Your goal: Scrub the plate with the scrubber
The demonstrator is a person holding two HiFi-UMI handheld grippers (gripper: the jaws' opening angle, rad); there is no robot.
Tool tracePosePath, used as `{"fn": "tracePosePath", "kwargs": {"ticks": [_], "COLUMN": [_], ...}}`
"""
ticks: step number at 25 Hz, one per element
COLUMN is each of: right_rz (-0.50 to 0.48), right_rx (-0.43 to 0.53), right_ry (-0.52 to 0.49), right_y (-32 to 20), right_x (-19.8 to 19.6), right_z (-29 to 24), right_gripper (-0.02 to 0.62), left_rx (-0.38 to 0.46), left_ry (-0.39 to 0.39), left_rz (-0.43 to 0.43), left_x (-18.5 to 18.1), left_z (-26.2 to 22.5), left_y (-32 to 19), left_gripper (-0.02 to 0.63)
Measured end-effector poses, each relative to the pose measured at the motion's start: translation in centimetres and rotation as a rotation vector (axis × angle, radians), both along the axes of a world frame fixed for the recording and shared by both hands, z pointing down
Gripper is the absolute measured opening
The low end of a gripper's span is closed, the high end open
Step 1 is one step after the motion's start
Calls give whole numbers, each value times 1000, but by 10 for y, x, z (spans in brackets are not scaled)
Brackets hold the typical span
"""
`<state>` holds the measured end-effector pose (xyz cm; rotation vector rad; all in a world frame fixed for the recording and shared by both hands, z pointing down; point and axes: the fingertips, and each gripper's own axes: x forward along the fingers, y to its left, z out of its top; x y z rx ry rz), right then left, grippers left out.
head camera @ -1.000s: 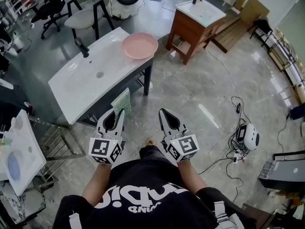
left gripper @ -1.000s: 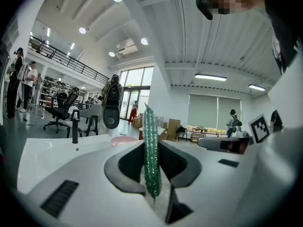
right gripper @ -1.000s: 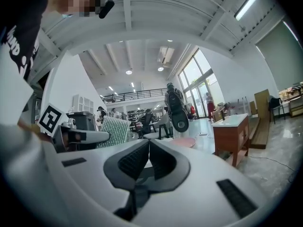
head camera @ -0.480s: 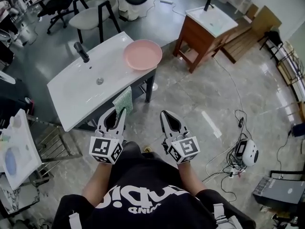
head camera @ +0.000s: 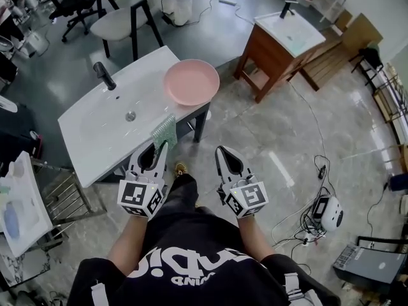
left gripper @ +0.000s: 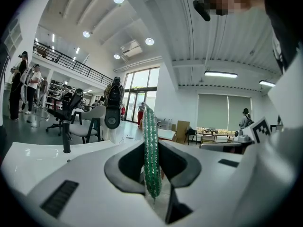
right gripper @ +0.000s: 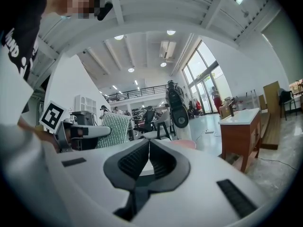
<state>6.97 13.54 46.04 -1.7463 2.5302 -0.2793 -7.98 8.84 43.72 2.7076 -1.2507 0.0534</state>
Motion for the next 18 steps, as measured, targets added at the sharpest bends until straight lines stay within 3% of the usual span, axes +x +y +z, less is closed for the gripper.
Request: {"fn": "tracePosePath", "kwargs": {"ticks": [18], "right_rz": [-77], "right_rx": [-15], "right_ry": [9], "right_y": [-154], "right_x": [2], "right_z": [-15], "right_gripper": [20], "left_rx": [-37], "left_ry": [12], "left_rz": [3], "left_x": [14], "left_z": [-1], "left_y": [-147], "left_gripper": [89]}}
